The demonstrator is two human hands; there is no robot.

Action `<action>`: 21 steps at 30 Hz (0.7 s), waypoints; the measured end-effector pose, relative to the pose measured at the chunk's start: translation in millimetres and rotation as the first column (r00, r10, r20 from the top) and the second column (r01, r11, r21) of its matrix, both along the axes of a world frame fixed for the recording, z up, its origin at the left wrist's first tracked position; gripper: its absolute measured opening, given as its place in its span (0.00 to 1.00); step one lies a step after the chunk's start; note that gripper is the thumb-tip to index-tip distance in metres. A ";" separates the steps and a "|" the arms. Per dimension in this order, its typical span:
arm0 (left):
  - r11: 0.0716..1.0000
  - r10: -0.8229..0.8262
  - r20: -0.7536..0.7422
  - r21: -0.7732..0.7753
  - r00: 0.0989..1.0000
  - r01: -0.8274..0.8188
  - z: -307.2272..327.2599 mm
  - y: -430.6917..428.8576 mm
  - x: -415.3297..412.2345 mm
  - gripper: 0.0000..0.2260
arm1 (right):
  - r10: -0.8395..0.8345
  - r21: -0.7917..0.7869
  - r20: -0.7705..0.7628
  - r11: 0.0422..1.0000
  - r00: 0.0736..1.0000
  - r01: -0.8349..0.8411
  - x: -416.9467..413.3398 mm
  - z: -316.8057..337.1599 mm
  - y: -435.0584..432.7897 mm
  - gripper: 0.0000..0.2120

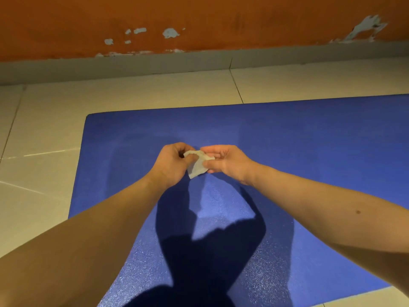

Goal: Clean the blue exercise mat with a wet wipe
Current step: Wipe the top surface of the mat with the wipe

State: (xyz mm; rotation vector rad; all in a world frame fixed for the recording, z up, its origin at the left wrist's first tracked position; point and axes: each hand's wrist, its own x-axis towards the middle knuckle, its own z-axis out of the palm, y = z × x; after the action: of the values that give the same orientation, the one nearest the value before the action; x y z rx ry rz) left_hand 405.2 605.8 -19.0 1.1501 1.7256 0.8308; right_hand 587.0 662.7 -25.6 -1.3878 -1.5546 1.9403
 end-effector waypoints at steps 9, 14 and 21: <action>0.941 -0.155 -0.687 -0.322 0.710 -0.106 -39.2 7.2 -54.7 0.42 | -0.474 0.584 0.357 0.786 0.805 0.203 -19.3 -16.6 80.3 0.14; 0.865 -0.250 -0.653 -0.483 0.715 -0.138 -54.0 7.9 -67.3 0.52 | -0.231 0.658 0.583 0.697 0.779 -0.286 -32.1 -39.6 82.5 0.08; 0.857 -0.247 -0.660 -0.490 0.709 -0.158 -59.0 13.1 -66.8 0.53 | 0.073 0.481 0.821 0.445 0.566 -0.755 -39.3 -85.9 64.9 0.34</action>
State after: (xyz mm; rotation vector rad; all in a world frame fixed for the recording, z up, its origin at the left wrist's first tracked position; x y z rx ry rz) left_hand 338.4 618.8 -77.9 1.1882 2.3312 -0.2059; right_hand 547.7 727.5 -111.5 -1.3341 -2.9438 0.4153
